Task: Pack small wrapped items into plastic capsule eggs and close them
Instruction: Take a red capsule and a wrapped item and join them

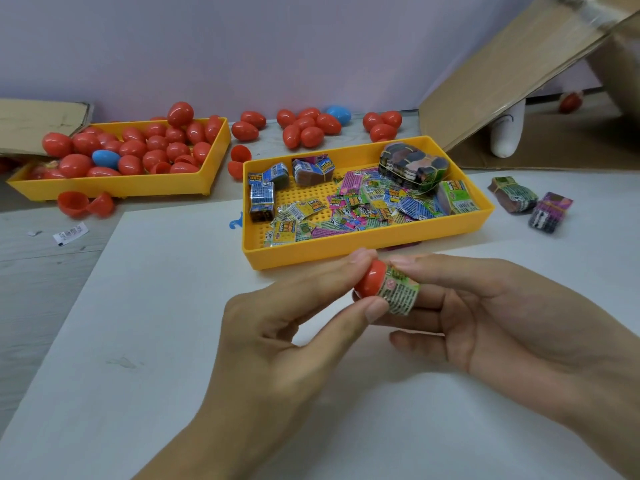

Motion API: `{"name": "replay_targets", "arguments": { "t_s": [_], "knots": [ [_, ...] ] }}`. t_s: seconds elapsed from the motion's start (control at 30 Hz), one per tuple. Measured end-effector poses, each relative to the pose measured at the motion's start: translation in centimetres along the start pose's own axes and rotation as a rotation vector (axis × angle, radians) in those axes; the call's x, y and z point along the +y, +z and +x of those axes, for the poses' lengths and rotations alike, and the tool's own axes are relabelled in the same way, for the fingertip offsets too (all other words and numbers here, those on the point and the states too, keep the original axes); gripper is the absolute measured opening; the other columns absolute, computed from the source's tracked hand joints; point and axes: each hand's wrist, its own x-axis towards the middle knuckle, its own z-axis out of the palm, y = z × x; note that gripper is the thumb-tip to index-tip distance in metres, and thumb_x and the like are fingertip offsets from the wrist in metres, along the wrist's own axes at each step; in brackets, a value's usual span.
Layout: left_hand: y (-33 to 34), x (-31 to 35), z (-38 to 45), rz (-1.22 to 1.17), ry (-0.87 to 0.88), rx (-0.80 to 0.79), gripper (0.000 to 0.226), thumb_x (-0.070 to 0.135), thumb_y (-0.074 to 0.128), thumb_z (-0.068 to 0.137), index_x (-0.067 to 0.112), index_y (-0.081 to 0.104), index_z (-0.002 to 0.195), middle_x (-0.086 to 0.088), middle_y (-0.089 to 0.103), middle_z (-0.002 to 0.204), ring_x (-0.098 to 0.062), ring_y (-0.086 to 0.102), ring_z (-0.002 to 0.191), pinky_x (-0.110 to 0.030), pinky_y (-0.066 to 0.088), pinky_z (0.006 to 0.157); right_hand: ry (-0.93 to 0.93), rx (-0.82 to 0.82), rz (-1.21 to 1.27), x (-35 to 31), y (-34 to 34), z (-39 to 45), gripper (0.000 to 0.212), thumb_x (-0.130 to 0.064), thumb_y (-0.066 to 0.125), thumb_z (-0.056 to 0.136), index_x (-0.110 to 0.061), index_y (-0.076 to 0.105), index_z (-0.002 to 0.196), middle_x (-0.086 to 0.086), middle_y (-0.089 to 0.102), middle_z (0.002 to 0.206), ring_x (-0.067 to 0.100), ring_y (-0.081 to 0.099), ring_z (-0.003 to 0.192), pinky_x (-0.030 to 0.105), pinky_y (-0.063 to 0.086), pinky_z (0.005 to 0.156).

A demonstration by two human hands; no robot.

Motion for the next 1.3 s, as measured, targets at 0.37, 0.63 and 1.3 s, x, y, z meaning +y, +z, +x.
{"name": "replay_targets", "arguments": {
  "t_s": [0.37,0.63,1.3],
  "knots": [
    [0.2,-0.1,0.0,-0.202,-0.085,-0.074,0.046,0.014,0.076,0.077,0.019,0.068,0.123,0.001,0.072,0.118,-0.021,0.068,0.112,-0.032,0.054,0.094,-0.098,0.026,-0.074,0.1,0.3,0.1,0.031,-0.032,0.075,0.063,-0.016,0.08,0.089,0.012,0.077,0.094,0.016,0.073,0.074,0.025,0.057,0.058],
    [-0.2,-0.4,0.2,-0.057,0.055,-0.043,0.033,0.016,0.078,0.077,0.022,0.073,0.109,0.001,0.073,0.108,-0.028,0.069,0.103,-0.033,0.058,0.082,-0.12,0.01,-0.131,0.1,0.8,-0.1,0.042,-0.037,0.077,0.071,-0.008,0.075,0.101,0.015,0.076,0.096,0.025,0.074,0.075,0.029,0.056,0.052],
    [-0.4,-0.3,0.9,-0.283,-0.255,0.012,0.052,0.017,0.084,0.065,0.022,0.069,0.114,-0.008,0.072,0.098,-0.026,0.072,0.096,-0.03,0.059,0.076,-0.722,0.17,-0.673,2.3,0.6,0.3,0.037,-0.032,0.077,0.072,-0.036,0.055,0.102,-0.015,0.066,0.117,0.012,0.066,0.109,0.033,0.059,0.078]
  ]
}}
